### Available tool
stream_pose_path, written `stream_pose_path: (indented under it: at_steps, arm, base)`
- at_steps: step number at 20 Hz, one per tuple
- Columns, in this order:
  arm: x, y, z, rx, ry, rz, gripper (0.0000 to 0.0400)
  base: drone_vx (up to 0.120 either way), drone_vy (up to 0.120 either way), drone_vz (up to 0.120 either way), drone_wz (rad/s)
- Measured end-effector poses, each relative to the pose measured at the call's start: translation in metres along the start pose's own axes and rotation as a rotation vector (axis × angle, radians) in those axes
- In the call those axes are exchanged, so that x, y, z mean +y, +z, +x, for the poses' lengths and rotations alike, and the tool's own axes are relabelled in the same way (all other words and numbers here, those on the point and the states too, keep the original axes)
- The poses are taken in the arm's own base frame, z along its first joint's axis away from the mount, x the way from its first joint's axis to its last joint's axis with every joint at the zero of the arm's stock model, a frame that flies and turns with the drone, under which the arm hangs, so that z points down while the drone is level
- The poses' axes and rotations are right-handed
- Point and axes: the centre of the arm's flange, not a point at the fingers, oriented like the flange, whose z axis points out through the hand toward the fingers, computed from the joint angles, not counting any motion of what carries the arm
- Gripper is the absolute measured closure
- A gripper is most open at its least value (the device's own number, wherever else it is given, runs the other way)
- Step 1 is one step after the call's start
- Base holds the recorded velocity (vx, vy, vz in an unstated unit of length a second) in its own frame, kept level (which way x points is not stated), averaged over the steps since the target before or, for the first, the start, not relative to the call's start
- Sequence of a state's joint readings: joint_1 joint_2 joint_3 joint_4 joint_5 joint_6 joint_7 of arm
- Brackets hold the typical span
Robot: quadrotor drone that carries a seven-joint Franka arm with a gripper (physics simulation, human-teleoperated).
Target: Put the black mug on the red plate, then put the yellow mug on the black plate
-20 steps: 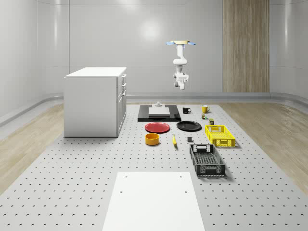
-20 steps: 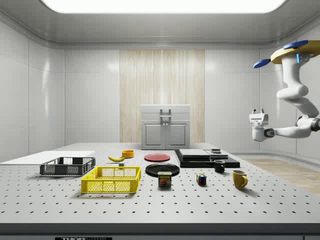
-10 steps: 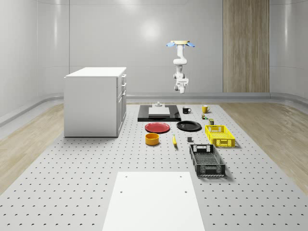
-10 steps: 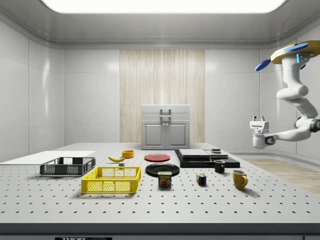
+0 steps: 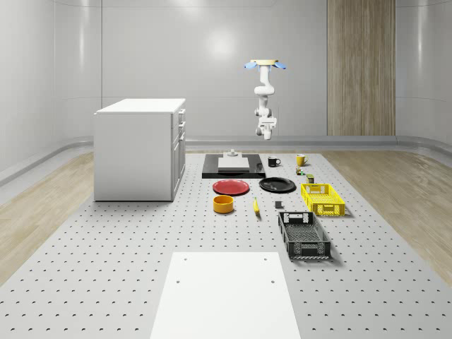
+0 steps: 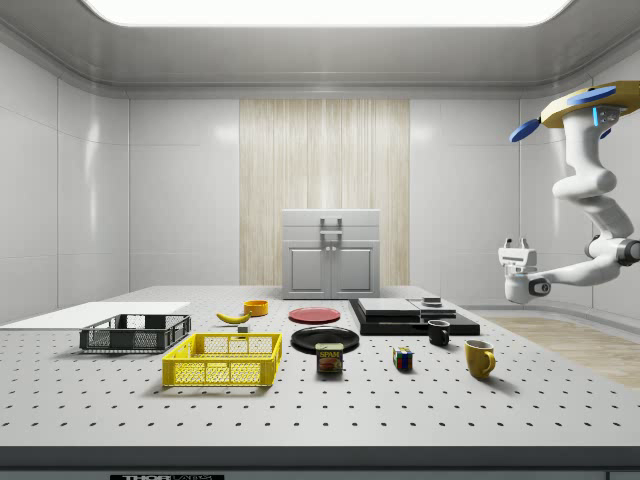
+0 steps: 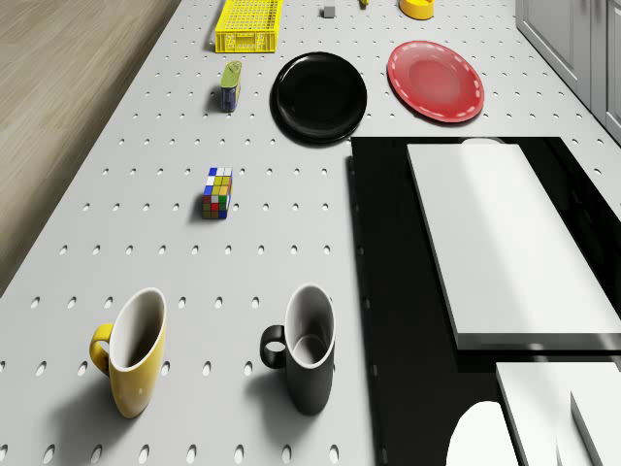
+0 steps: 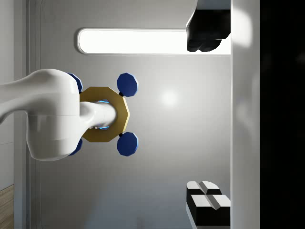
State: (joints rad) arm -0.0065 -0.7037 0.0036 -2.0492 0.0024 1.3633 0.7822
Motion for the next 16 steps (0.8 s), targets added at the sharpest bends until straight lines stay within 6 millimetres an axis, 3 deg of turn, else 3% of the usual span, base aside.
stream_pose_path:
  at_steps: [6,10,16]
  arm:
    - [0.0001,-0.0025,-0.0001,0.003,0.000,0.003,0.0000]
    - [0.0002,-0.0030,-0.0003,0.006,0.000,0.005,0.0000]
    - [0.0005,-0.0032,-0.0007,0.010,0.000,0.008,0.0000]
  base:
    - [0.120,0.000,0.000,0.000]
    - [0.120,-0.100,0.000,0.000]
    - [0.093,-0.007,0.000,0.000]
